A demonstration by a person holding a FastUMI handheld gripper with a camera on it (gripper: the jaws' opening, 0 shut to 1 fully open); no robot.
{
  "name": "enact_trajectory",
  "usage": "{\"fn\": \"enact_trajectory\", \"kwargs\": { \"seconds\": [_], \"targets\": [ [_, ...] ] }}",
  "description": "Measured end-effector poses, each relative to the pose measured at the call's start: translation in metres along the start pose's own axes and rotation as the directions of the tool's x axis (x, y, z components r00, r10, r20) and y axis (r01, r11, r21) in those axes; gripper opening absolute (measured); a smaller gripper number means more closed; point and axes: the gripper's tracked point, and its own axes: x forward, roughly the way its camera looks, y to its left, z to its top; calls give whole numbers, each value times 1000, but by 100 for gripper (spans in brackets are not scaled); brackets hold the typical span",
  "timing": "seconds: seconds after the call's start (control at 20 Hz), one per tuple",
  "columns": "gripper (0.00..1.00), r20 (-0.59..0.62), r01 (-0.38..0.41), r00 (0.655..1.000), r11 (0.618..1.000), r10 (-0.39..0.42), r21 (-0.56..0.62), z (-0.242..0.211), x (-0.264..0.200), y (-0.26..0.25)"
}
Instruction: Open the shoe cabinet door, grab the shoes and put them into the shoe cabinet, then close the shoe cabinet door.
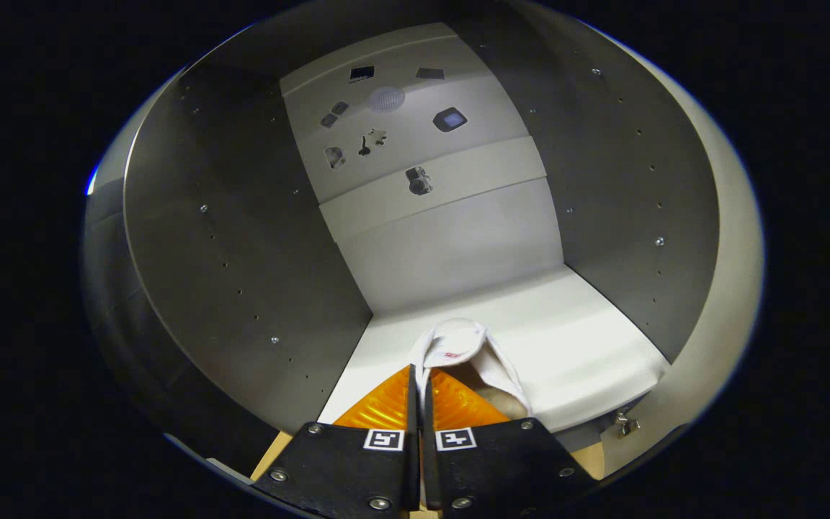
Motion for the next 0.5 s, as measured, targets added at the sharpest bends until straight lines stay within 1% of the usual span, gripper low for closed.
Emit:
{"fn": "enact_trajectory", "kwargs": {
  "seconds": [0.25,0.4,0.5],
  "targets": [
    [2,7,13,1000,999,-13,-35,6,40,2],
    [2,-1,-21,1000,1000,21,-14,6,61,9],
    [2,10,-12,1000,1000,12,-27,10,73,7]
  ]
}}
